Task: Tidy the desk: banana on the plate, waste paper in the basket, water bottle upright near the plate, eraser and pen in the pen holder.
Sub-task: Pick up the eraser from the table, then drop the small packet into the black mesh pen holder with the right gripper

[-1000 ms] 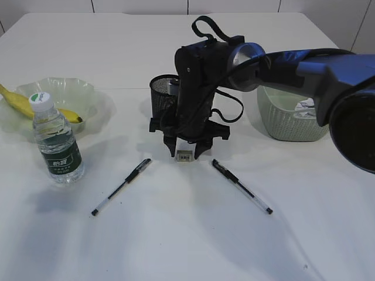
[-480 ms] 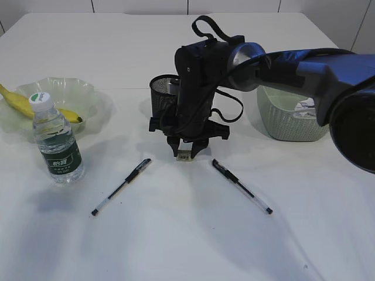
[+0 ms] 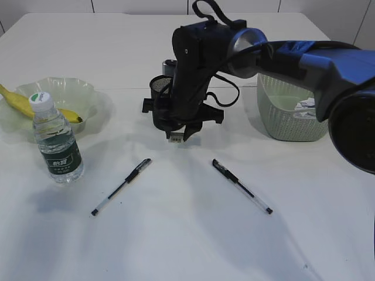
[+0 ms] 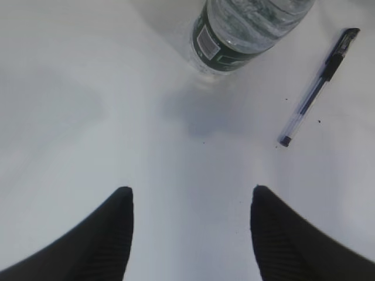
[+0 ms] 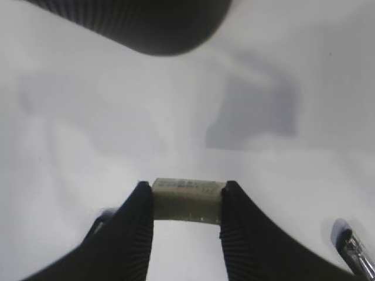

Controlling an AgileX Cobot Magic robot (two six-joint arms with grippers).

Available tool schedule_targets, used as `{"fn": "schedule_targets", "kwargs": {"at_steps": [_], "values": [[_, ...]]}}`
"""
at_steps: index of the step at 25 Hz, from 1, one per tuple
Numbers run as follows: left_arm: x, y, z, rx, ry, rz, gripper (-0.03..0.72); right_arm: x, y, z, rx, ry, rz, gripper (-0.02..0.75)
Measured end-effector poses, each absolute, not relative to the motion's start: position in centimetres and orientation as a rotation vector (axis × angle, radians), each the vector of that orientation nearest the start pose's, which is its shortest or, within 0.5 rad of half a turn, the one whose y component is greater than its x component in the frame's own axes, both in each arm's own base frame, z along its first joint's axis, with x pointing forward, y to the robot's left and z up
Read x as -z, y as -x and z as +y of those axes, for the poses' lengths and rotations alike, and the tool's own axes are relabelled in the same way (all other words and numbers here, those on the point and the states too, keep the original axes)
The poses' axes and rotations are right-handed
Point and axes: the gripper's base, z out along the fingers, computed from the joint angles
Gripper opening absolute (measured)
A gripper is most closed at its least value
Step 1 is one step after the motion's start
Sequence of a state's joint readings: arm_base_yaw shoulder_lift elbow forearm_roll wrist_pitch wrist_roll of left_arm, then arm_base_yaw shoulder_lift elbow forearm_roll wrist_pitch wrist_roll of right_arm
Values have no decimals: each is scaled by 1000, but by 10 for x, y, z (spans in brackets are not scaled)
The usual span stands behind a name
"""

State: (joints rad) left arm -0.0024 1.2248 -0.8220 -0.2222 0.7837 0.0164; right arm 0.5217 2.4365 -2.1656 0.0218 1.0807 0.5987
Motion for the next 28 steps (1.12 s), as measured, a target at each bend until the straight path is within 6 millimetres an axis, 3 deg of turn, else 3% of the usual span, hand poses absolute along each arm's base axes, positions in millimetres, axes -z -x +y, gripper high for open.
{"fn": "schedule_targets", "kwargs": {"at_steps": [15, 28], "values": [[-265, -227, -15, 258, 136, 2657, 442, -227, -463, 257, -243, -76, 2710, 264], [-265, -226, -15, 261, 135, 2671, 442, -241, -474, 258, -262, -32, 2557, 263]]}}
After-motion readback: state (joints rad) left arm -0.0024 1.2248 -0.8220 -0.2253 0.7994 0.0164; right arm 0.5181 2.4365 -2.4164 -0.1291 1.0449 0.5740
